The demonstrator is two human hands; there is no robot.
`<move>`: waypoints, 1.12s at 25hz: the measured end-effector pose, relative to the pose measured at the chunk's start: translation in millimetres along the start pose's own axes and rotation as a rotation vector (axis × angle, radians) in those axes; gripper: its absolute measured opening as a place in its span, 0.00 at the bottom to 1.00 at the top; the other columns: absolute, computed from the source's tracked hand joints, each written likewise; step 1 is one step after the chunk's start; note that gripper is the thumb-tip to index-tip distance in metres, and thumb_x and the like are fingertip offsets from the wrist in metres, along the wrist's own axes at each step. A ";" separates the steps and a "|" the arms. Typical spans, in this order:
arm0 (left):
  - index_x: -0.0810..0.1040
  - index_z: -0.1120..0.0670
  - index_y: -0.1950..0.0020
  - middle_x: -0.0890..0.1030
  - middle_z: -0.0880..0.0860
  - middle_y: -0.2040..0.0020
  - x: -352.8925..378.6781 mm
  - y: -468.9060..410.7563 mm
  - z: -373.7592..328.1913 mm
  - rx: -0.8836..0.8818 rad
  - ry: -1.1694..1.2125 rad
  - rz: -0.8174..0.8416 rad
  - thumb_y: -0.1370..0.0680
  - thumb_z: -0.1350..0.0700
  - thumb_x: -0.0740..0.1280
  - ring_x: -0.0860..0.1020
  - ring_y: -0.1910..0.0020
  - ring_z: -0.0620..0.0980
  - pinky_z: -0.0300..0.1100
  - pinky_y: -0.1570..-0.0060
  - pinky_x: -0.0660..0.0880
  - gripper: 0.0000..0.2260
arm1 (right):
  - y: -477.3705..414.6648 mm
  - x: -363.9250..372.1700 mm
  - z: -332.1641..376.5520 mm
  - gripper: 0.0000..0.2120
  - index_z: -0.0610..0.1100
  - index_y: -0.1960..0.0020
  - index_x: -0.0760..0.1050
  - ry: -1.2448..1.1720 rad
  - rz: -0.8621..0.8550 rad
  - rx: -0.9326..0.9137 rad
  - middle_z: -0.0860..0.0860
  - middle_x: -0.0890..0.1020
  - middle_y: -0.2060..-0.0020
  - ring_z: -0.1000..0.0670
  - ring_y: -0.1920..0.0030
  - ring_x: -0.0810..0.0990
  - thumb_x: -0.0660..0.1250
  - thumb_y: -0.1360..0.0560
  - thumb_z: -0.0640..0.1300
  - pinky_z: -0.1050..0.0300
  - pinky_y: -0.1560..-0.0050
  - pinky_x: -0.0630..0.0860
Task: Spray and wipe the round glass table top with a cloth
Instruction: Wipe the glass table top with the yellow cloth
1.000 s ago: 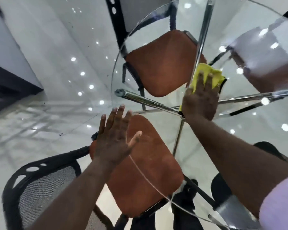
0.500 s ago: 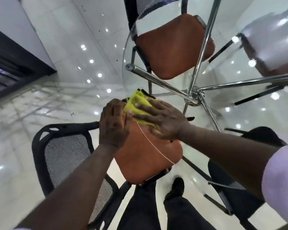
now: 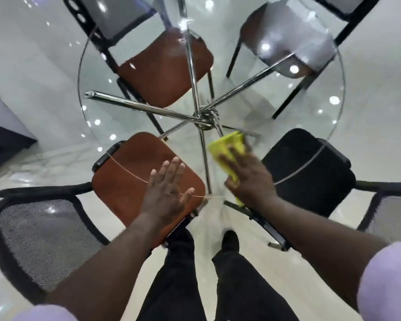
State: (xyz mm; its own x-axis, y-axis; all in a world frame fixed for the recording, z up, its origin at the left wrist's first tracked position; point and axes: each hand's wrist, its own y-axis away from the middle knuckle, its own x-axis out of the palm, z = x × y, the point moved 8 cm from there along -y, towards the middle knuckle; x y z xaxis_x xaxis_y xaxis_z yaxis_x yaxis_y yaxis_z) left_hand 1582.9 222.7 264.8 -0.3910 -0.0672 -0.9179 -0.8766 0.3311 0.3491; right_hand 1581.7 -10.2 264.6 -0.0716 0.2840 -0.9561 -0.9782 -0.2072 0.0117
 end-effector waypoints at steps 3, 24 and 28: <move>0.52 0.51 0.14 0.46 0.52 0.13 1.4 25.8 -44.4 0.005 -0.031 0.167 0.19 0.32 0.56 0.47 0.14 0.55 0.55 0.17 0.51 0.38 | 43.6 -28.6 -27.6 0.32 0.61 0.23 0.76 -0.092 0.040 -0.166 0.56 0.74 0.20 0.43 0.25 0.76 0.75 0.25 0.44 0.46 0.23 0.72; 0.81 0.41 0.42 0.85 0.39 0.50 -209.1 169.3 -461.0 0.875 -0.011 -0.002 0.26 0.31 0.62 0.83 0.53 0.37 0.46 0.49 0.82 0.21 | 501.3 -293.8 -204.1 0.28 0.49 0.15 0.32 -2.048 -0.844 0.306 0.35 0.37 0.17 0.29 0.17 0.35 0.35 0.11 0.58 0.35 0.18 0.26; 0.83 0.43 0.40 0.85 0.38 0.51 -210.6 193.0 -609.6 1.011 -0.079 -0.051 0.24 0.31 0.62 0.82 0.54 0.34 0.44 0.49 0.82 0.23 | 605.2 -353.6 -238.2 0.34 0.52 0.13 0.53 -2.032 -0.706 0.311 0.44 0.53 0.14 0.38 0.14 0.49 0.51 0.15 0.65 0.27 0.16 0.42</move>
State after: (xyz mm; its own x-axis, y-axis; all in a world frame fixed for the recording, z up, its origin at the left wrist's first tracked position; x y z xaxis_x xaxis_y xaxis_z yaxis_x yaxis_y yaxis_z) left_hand 1325.1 -273.0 640.4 -0.3079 -0.0531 -0.9499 -0.2289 0.9732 0.0198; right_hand 1061.4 -459.0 540.1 0.3690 0.5999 0.7099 -0.9050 0.4059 0.1274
